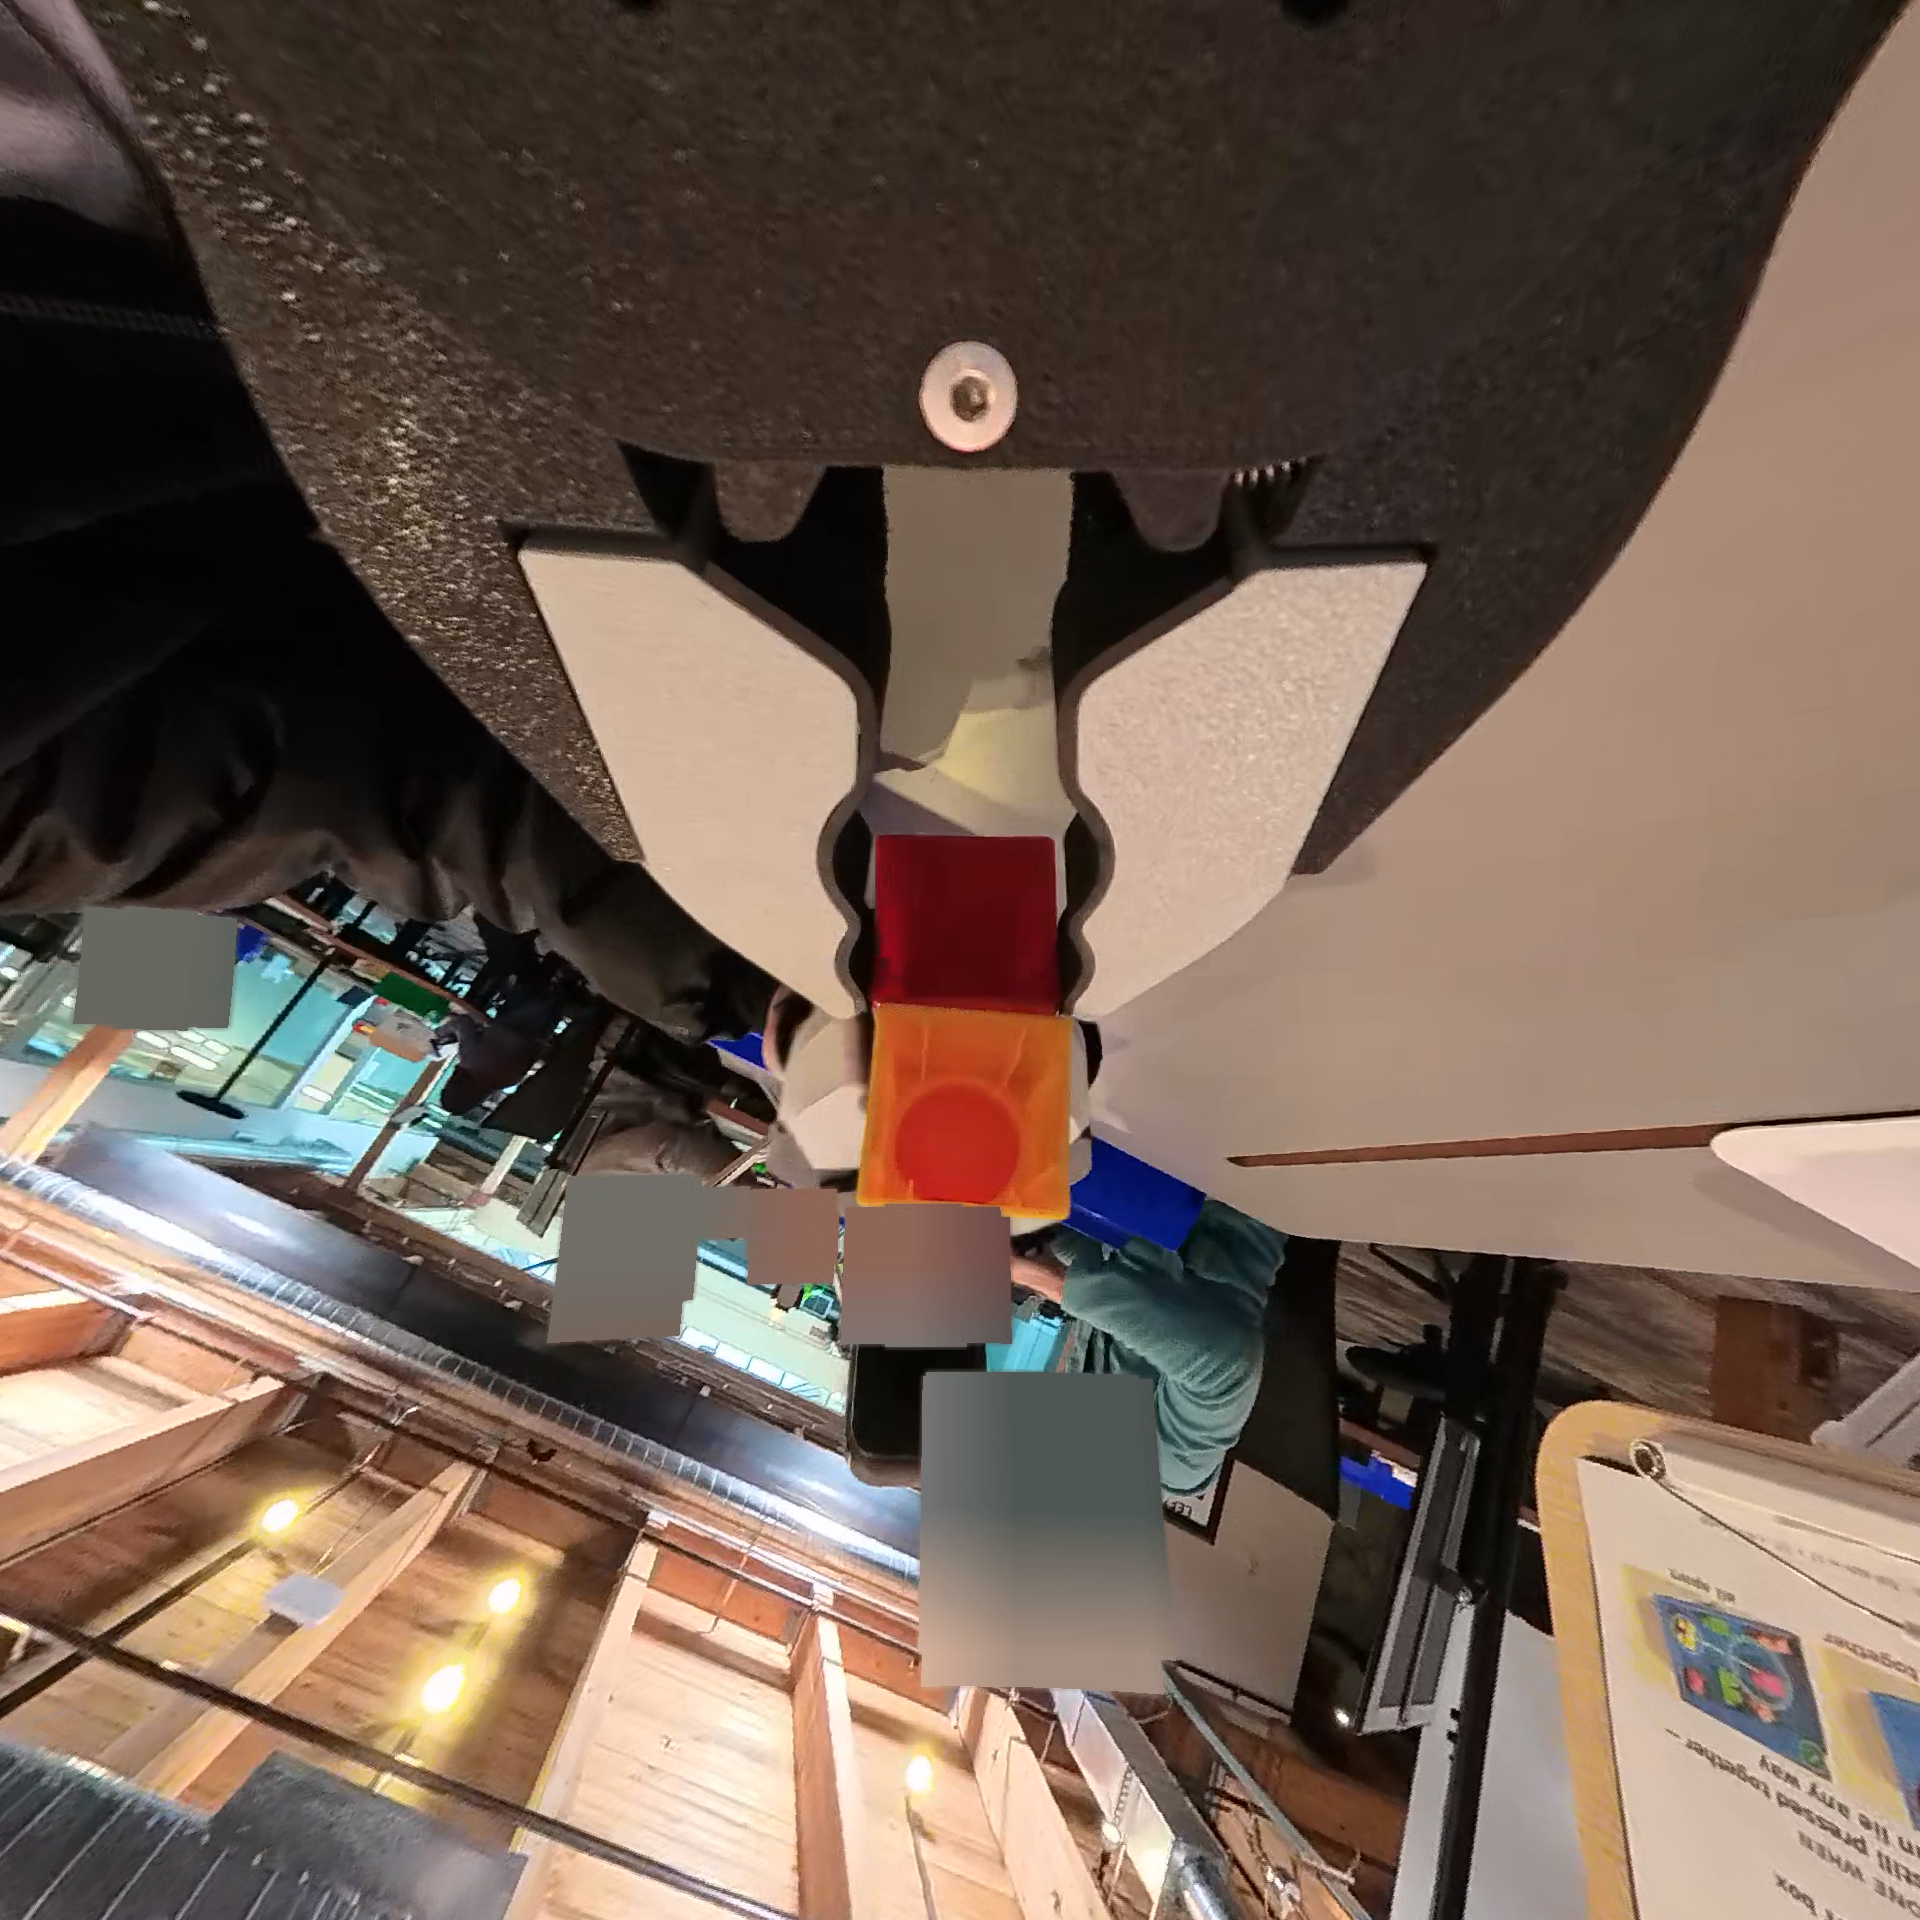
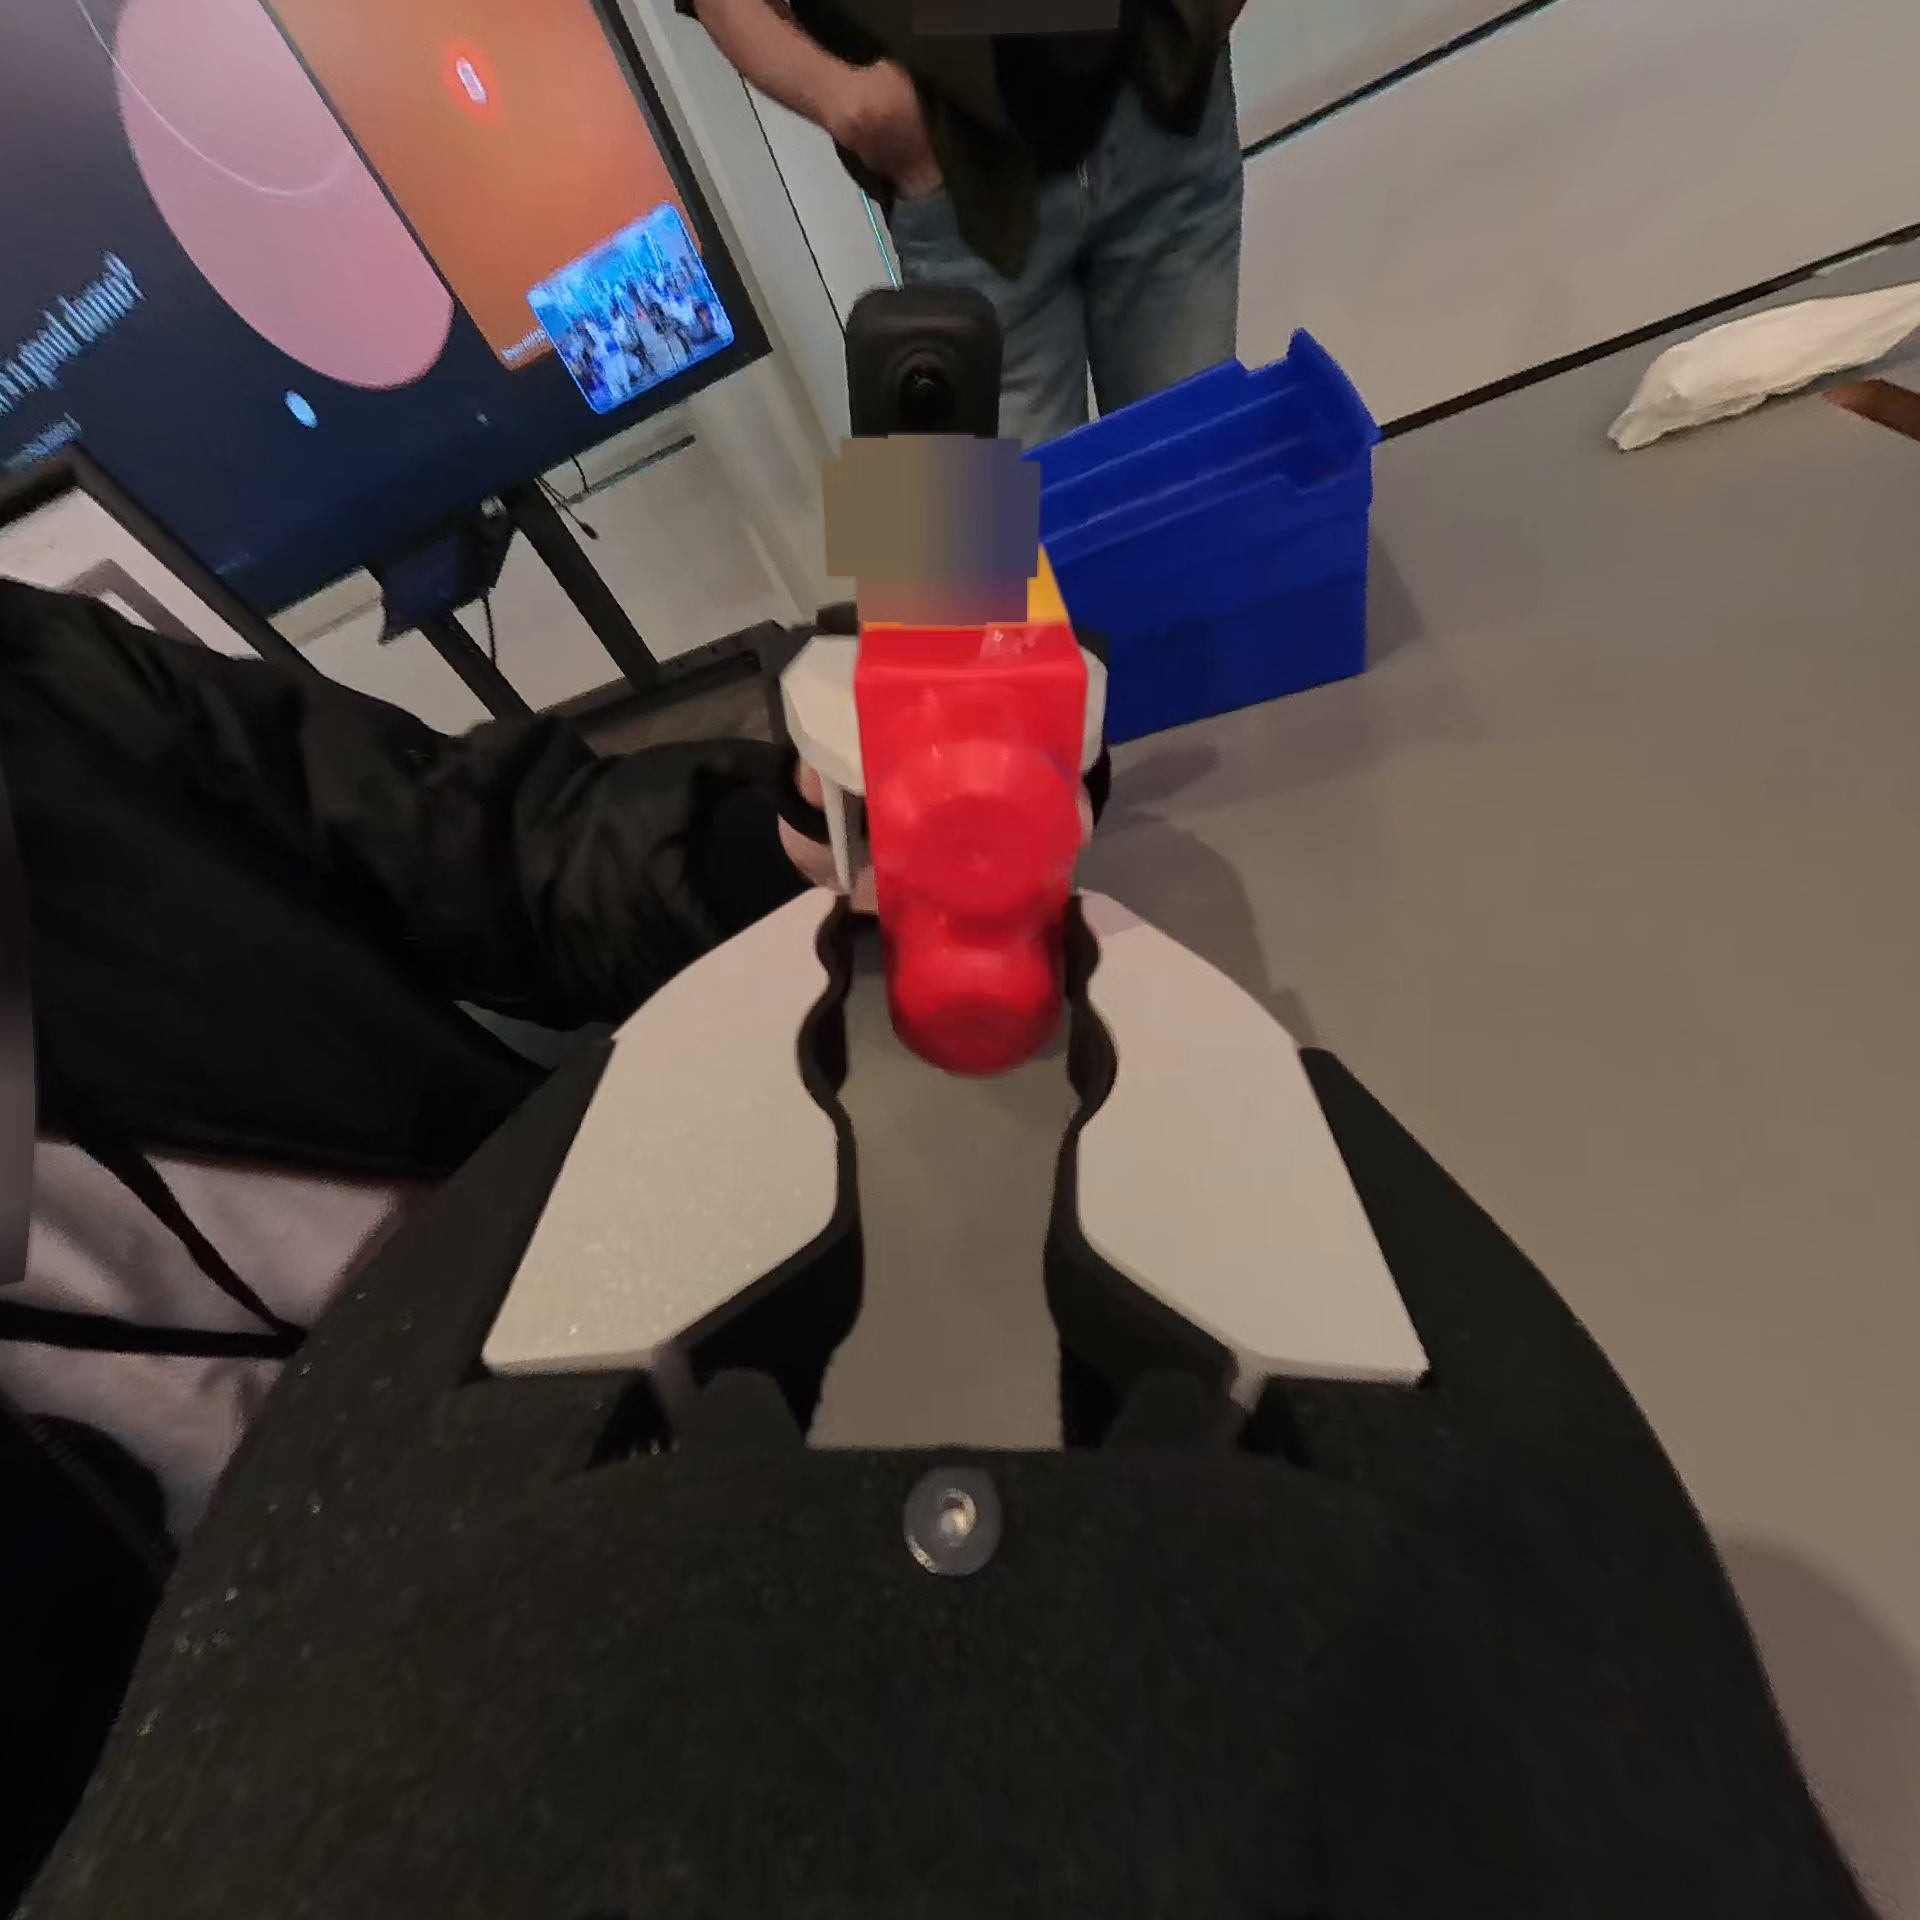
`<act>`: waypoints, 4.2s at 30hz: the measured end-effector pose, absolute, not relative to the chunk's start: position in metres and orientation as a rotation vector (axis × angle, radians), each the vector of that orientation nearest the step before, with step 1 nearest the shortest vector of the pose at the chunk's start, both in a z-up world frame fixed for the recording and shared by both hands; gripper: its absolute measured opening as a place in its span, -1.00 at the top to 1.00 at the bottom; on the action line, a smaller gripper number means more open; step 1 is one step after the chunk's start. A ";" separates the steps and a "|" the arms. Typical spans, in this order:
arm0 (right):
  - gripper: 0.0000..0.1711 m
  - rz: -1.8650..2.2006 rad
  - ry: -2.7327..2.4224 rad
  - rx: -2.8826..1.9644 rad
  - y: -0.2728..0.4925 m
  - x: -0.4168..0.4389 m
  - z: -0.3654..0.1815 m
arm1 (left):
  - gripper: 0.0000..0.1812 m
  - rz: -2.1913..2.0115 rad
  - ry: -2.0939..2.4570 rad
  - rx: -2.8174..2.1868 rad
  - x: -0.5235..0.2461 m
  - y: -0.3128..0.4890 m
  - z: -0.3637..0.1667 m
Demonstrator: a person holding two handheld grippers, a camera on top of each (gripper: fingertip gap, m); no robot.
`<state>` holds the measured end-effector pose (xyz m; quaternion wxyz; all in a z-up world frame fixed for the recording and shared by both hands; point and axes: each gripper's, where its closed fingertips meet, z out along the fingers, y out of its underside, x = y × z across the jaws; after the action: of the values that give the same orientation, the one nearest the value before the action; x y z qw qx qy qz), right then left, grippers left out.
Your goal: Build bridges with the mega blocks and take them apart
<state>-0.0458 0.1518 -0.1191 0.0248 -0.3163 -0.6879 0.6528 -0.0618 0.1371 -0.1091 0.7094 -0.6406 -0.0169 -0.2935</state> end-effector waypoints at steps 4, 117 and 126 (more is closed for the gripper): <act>0.48 2.101 -2.053 -1.010 0.147 -0.050 -0.109 | 0.63 -0.649 -0.028 -1.425 -0.058 0.140 -0.111; 0.50 1.058 -2.159 -0.866 0.261 0.063 -0.013 | 0.48 0.040 -0.240 -1.625 -0.057 -0.015 -0.105; 0.56 1.321 -2.227 -0.803 0.149 -0.005 -0.051 | 0.49 0.348 -0.366 -1.645 -0.108 -0.146 -0.099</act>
<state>-0.0052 0.1485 -0.0508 0.2135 -0.2895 -0.8025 0.4760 -0.1080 -0.1456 -0.0988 0.6521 -0.7247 -0.1612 0.1534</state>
